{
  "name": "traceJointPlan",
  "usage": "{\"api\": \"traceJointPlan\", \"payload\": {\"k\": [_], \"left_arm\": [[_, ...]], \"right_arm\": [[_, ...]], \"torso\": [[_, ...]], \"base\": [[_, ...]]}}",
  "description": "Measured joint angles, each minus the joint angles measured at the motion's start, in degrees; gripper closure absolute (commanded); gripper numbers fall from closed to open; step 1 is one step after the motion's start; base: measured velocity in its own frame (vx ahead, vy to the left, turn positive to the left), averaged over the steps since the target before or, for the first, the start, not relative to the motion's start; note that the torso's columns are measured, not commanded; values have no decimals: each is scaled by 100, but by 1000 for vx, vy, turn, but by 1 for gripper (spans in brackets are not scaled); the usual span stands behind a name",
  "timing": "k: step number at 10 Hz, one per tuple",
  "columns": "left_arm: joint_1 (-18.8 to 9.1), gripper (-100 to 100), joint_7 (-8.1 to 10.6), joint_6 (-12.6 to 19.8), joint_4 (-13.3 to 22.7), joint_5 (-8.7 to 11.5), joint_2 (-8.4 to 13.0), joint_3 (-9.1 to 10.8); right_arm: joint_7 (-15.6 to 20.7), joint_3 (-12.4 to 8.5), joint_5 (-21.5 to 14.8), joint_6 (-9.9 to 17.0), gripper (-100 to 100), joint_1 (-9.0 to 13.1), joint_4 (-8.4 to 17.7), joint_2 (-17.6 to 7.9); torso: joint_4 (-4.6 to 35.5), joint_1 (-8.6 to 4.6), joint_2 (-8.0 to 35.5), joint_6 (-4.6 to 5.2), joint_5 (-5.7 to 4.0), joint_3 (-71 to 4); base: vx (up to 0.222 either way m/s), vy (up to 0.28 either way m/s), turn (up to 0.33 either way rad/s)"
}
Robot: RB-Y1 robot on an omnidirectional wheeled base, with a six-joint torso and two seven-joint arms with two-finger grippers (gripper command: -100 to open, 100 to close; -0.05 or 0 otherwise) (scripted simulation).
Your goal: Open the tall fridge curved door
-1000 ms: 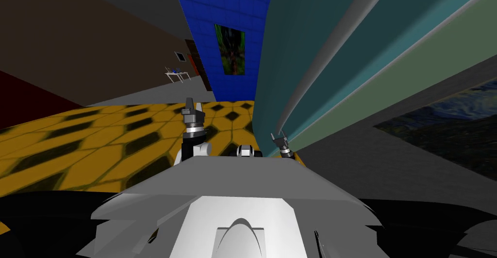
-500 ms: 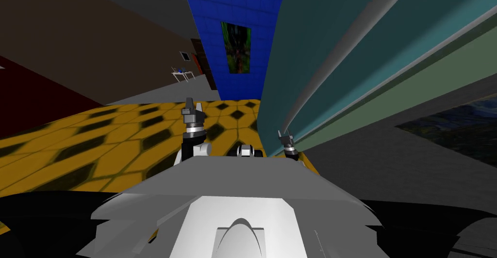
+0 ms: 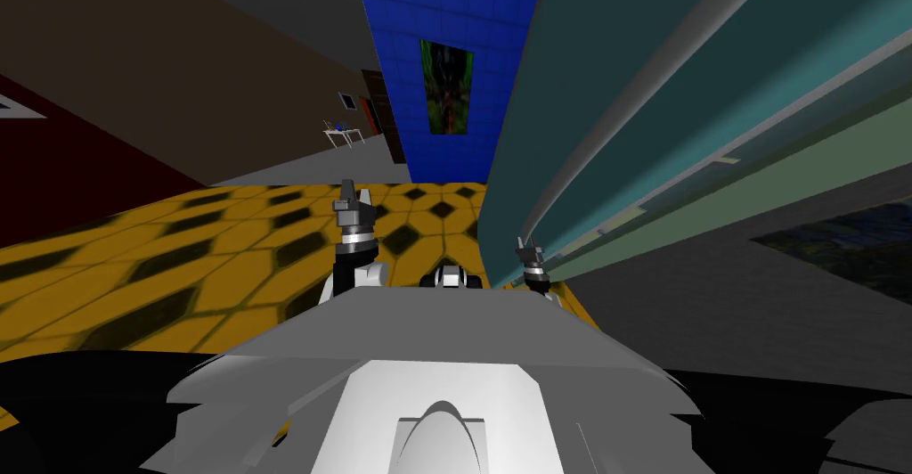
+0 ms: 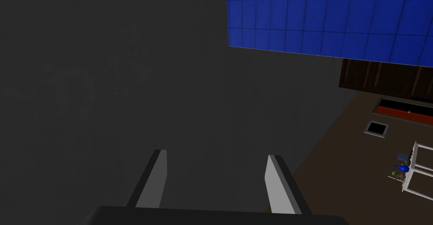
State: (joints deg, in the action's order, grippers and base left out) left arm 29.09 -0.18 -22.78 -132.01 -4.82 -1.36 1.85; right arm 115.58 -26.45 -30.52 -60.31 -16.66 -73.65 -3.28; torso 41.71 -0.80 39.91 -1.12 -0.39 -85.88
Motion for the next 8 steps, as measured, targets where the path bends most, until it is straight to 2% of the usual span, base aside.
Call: {"api": "traceJointPlan", "payload": {"k": [1, 2, 3, 5, 7, 8], "left_arm": [[-1, 0, 0, 0, 1, 0, -1, -1], [0, 0, 0, 0, 0, 0, -1, -1], [0, 0, 0, 0, 0, 0, -1, -2], [0, 0, 0, 0, 0, 0, 0, 0], [0, 0, 0, 0, 0, 0, -1, -1], [0, 0, 0, 0, 0, 0, 0, 0]], "right_arm": [[138, -164, 50, 68, 100, 78, 18, 38], [235, -254, 76, 155, 100, 111, 6, 56], [376, -441, 135, 223, 100, 199, 60, 93], [569, -551, 160, 355, 100, 275, 81, 160], [827, -789, 228, 511, 100, 442, 147, 236], [853, -807, 236, 556, 100, 463, 148, 245]], "torso": [[1, 42, 4, -13, 4, 2], [2, 39, 4, -1, 13, 1], [4, 41, -6, -16, 14, -5], [11, -19, 11, -9, 7, 2], [9, 8, -4, -8, 17, -3], [14, -16, 11, 7, 24, 0]], "base": [[-4, 204, 56], [17, 240, 95], [21, 247, 20], [-1, 155, 78], [-9, 147, 59], [-35, 192, 78]]}}
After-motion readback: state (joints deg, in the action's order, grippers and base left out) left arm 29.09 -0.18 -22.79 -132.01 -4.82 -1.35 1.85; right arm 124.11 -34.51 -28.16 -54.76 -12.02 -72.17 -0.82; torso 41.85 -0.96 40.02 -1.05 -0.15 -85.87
